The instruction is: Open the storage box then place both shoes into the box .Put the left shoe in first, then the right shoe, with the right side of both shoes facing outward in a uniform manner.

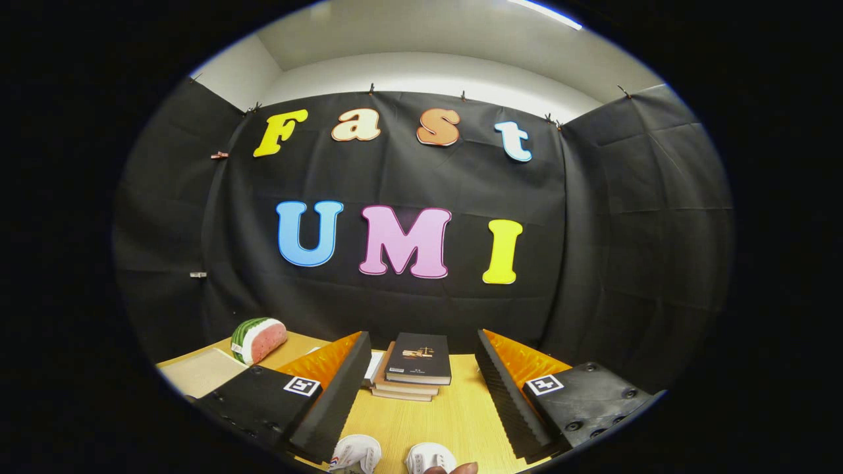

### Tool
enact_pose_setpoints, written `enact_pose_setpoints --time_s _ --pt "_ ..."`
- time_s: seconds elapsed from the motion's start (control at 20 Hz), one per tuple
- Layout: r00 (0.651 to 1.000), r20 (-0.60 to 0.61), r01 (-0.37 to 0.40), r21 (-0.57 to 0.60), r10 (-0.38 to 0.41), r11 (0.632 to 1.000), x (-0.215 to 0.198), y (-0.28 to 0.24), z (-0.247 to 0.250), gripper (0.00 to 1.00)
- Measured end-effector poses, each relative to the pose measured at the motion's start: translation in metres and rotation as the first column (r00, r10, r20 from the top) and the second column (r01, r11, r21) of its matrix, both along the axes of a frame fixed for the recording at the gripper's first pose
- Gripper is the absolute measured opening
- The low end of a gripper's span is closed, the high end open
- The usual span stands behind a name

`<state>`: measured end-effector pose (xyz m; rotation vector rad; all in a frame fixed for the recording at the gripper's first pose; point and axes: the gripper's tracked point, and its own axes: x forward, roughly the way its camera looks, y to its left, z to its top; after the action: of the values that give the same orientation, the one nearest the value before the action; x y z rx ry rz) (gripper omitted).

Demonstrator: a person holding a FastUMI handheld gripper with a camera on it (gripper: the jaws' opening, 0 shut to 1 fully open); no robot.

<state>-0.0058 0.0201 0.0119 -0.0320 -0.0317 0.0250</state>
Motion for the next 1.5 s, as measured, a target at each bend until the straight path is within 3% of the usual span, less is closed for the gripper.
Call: enact_pose_setpoints --time_s 0.35,0.55,0.75,1.0,1.1,1.25,1.5 --pt "0.999 -0.011 -0.03 0.02 0.03 0.999 -0.004 0.013 -0.001 0.97" --pt "0.966 -0.126 -0.217 0.079 0.226 0.973 -0.005 0.058 -0.024 0.97" --pt "0.862 -0.186 -0.425 0.241 0.471 0.873 -0.019 0.107 -0.034 0.98" --pt "0.698 -0.26 -0.494 0.501 0.668 0.711 -0.023 0.15 -0.069 0.97" --pt "0.621 -0.293 -0.477 0.595 0.727 0.647 -0.028 0.164 -0.092 0.97" --pt "0.515 -0.322 -0.393 0.735 0.795 0.552 -0.034 0.183 -0.129 0.97" --pt "0.349 -0.342 -0.236 0.869 0.873 0.434 -0.062 0.221 -0.184 0.97"
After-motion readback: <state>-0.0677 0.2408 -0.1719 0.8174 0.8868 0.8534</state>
